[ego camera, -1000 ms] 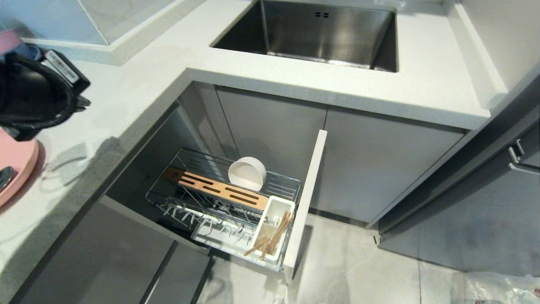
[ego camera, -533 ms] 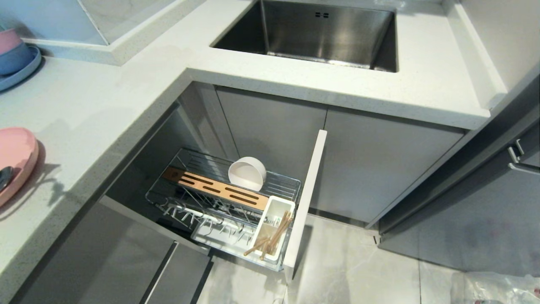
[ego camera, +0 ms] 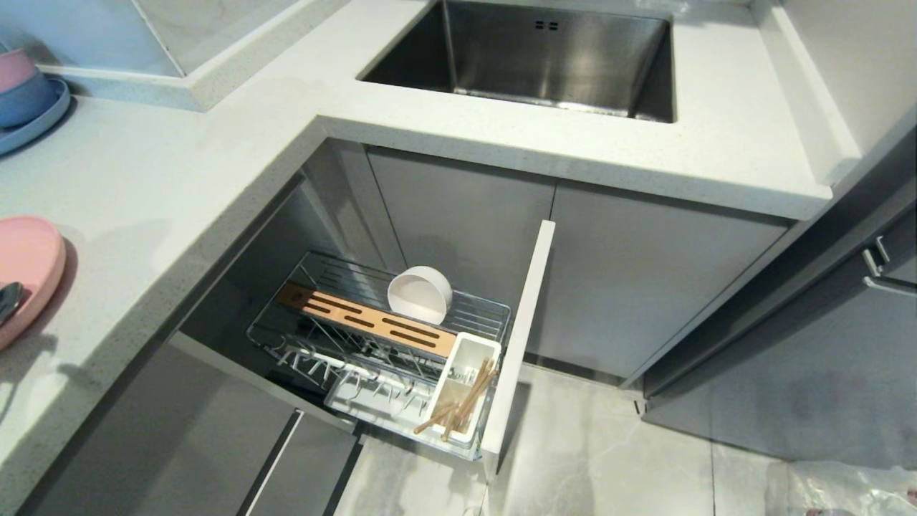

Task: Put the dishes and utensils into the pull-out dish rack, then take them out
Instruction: Pick up the spoon and place it in the cupboard

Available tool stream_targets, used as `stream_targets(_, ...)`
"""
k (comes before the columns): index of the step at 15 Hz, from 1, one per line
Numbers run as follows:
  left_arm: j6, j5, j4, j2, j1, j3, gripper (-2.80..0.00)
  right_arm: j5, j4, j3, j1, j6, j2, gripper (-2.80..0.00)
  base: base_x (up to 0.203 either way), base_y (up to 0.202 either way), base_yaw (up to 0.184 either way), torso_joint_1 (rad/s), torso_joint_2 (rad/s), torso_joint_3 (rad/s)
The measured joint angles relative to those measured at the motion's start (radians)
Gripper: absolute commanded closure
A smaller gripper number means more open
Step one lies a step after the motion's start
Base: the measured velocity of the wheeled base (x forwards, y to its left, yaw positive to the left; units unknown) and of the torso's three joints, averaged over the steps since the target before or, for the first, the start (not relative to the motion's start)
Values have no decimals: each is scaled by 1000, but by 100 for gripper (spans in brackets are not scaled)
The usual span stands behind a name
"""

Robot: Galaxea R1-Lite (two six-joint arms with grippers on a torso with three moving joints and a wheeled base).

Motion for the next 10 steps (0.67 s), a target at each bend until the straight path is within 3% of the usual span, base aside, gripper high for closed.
stream_targets(2,-2,-10,-19,-10,51,47,0,0,0,0,0,0,0,0,0,0,0,0,0,0)
stream_targets(3,2,-26,-50,-12,81,61,-280,0,0,0,0,0,0,0,0,0,0,0,0,0)
stream_targets(10,7,-144,-164,23,176,109,-280,0,0,0,0,0,0,0,0,0,0,0,0,0)
